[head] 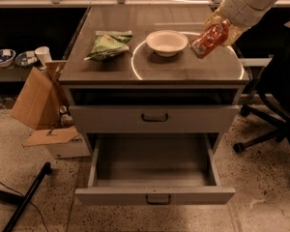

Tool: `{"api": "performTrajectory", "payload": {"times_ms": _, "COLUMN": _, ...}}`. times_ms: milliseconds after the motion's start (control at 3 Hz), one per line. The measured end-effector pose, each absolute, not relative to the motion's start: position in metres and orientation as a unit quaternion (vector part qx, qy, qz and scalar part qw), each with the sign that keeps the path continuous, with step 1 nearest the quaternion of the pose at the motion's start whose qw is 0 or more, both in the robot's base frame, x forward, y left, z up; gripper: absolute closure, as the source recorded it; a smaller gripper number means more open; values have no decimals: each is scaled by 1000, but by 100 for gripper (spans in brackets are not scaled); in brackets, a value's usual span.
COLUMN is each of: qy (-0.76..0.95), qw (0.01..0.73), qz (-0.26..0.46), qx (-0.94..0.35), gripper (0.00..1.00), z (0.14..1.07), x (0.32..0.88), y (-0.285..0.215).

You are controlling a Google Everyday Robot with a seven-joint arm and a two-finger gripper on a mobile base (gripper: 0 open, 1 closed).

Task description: Pick coke can from middle drawer and place on counter

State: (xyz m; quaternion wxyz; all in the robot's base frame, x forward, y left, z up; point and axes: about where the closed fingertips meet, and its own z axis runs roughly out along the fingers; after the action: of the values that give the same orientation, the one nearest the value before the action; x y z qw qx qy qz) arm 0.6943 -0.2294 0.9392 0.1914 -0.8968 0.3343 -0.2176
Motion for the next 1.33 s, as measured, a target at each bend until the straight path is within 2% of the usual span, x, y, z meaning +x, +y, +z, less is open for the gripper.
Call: {"api": "performTrajectory", "payload": {"times_ms": 1333, "qy": 429, "qw": 225, "qz": -215, "qx": -848, "gripper": 100, "z": 923, "x": 714, "y": -251}}
